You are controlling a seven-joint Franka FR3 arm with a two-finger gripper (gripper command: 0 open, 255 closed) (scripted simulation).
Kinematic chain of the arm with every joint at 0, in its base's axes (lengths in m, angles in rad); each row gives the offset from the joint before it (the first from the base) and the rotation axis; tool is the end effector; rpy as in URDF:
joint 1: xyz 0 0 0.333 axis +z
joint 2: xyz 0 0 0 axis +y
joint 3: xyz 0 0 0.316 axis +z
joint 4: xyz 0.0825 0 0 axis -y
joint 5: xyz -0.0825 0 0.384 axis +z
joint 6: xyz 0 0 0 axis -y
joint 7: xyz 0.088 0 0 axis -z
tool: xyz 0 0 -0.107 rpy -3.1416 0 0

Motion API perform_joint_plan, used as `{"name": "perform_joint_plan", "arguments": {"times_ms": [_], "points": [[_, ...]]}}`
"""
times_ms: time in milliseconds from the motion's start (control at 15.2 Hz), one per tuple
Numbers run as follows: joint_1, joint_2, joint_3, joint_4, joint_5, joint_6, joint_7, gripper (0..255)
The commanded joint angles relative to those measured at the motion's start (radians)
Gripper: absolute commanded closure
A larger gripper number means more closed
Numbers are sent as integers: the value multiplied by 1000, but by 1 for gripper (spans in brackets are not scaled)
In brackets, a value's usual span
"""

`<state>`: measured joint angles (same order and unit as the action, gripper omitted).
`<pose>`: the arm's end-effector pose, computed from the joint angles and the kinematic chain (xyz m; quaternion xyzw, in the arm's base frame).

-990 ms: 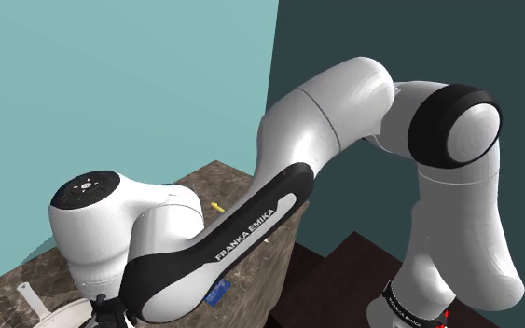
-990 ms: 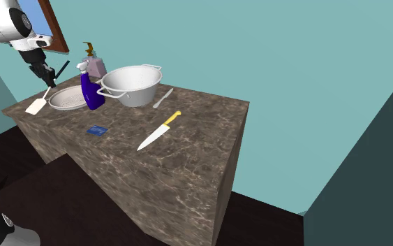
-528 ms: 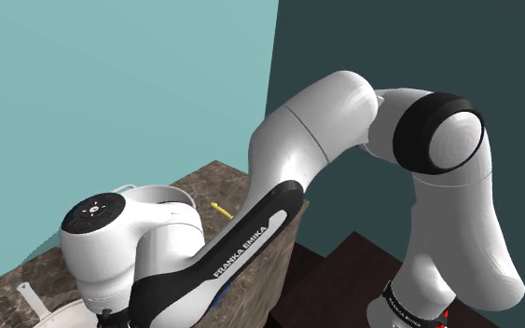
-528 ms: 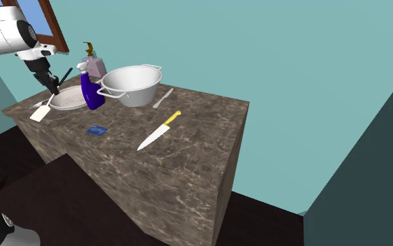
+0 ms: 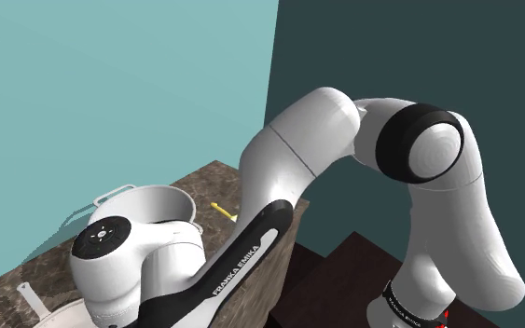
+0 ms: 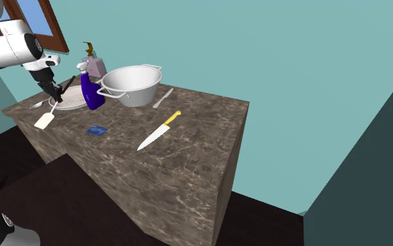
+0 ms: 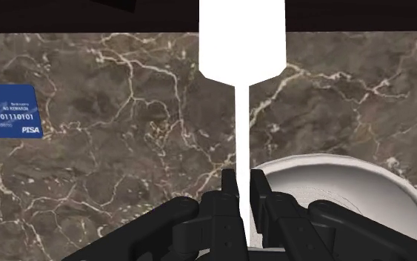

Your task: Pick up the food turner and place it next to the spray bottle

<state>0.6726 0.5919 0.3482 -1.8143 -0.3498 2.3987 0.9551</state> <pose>0.3586 0.5475 0.2323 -0.9909 -0.1304 -0.0327 0.0043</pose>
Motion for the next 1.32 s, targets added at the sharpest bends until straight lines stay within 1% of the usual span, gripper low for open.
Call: {"name": "perform_joint_plan", "arguments": {"times_ms": [0,726,1254], "points": [[3,20,-8,3,-9,17,4,255],[35,138,-52,26,-58,111,39,255],[35,138,-52,26,-58,111,39,255]]}}
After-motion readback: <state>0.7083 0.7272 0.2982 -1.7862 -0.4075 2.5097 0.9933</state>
